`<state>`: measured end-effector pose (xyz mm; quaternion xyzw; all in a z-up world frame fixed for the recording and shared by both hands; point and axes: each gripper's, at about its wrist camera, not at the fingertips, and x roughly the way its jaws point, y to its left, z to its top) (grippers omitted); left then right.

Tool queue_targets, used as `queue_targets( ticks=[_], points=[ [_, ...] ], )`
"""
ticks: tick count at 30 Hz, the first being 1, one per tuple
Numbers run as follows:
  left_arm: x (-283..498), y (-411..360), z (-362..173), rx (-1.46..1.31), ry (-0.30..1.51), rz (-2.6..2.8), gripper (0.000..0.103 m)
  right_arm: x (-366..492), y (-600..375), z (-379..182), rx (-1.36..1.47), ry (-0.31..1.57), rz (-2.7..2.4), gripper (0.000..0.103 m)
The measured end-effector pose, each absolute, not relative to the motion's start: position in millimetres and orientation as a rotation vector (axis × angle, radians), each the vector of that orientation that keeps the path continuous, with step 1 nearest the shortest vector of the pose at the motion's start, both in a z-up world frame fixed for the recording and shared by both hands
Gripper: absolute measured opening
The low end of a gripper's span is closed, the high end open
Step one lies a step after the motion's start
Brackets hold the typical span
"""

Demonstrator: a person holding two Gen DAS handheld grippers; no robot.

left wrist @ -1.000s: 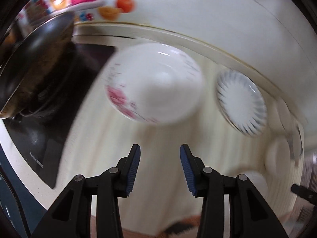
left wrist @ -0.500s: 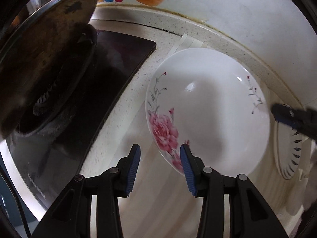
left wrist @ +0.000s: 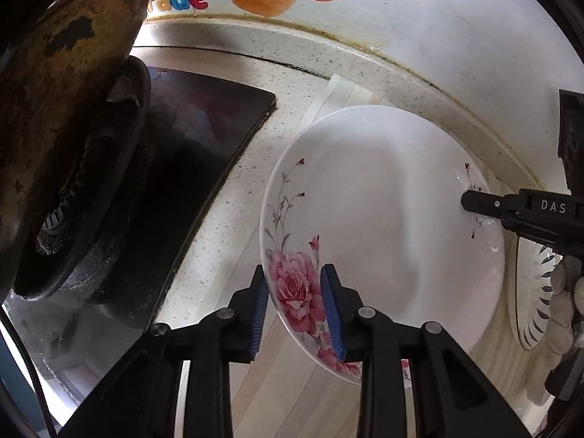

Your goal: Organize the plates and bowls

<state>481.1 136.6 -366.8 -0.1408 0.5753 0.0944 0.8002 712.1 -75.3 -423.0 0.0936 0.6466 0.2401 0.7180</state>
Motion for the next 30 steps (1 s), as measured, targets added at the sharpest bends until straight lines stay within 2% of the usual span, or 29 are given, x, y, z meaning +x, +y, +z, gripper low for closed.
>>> queue_targets(
  ticks=[8, 16, 30],
  points=[
    [484, 117, -349, -0.264, 1.197, 0.145, 0.026, 696, -95, -413, 0.224, 1.409, 0.497, 0.015],
    [462, 80, -320, -0.206, 1.171, 0.068, 0.026, 653, -145, -378, 0.282, 1.359, 0.45, 0.015],
    [387, -1, -255, -0.148, 1.118, -0.053, 0.026, 519, -260, -302, 0.371, 1.263, 0.42, 0.014]
  ],
)
